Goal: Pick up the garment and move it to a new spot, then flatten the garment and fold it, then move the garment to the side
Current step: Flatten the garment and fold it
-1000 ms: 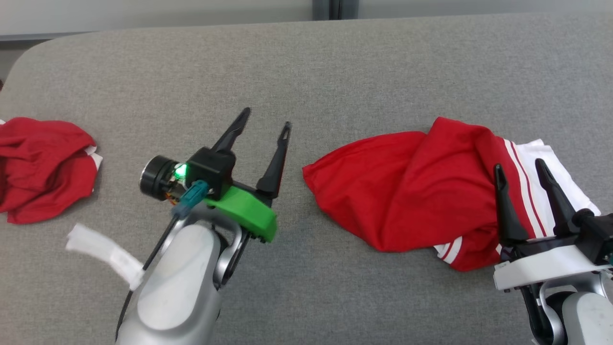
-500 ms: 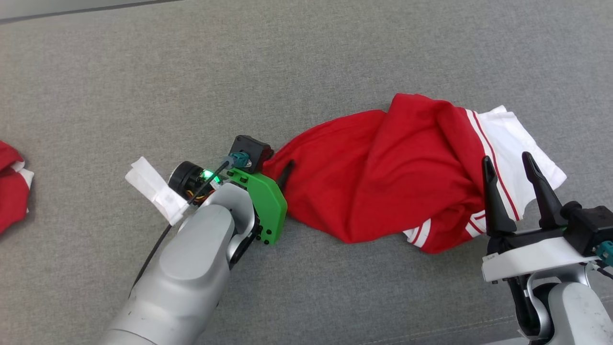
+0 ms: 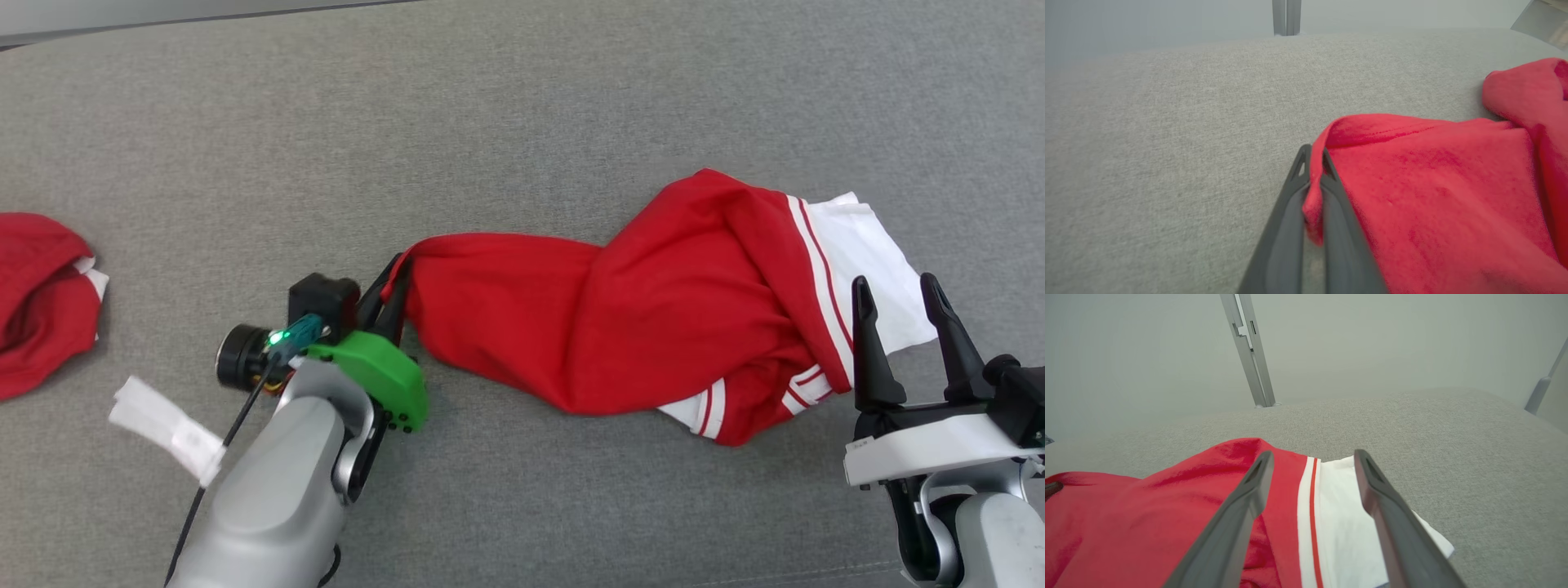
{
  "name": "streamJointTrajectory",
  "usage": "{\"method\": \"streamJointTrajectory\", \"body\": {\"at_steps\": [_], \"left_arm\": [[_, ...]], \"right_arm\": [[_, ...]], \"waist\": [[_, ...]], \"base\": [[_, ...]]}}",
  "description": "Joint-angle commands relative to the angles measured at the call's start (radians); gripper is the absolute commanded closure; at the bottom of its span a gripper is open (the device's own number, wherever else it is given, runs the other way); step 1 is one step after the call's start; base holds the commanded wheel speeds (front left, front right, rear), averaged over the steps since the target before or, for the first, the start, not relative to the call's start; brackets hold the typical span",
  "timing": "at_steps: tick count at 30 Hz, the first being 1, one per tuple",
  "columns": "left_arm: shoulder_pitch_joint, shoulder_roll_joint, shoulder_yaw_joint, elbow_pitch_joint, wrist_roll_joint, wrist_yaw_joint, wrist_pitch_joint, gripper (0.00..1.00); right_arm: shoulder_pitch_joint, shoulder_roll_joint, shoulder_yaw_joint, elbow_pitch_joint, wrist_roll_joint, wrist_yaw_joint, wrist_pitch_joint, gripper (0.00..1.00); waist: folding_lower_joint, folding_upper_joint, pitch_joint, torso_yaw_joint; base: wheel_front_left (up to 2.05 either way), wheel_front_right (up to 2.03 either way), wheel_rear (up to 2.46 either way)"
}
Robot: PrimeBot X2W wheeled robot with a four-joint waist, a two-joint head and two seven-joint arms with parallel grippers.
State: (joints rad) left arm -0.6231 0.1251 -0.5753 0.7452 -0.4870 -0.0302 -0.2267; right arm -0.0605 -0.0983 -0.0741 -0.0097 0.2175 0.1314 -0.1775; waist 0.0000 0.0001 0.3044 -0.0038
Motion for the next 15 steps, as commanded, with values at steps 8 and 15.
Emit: {"method": "streamJointTrajectory", "body": {"at_steps": [8,15], "left_arm": [[0.296,0.119,0.117,-0.339,-0.054,0.187,-0.007,1.00],[0.470,0.160,0.150,-0.532,-0.104,0.271,0.076,0.97]], "right_arm": [[0.023,0.001,-0.010,-0.019,-0.001,-0.001,0.021,0.00],[0.030,-0.002,-0.013,-0.027,-0.002,-0.001,0.033,0.00]], "waist": [[0.0000,-0.0001,-0.035,0.076],[0.0000,-0.0001,-0.046,0.087]], "base": [[0.00,0.00,0.00],[0.00,0.00,0.00]]}}
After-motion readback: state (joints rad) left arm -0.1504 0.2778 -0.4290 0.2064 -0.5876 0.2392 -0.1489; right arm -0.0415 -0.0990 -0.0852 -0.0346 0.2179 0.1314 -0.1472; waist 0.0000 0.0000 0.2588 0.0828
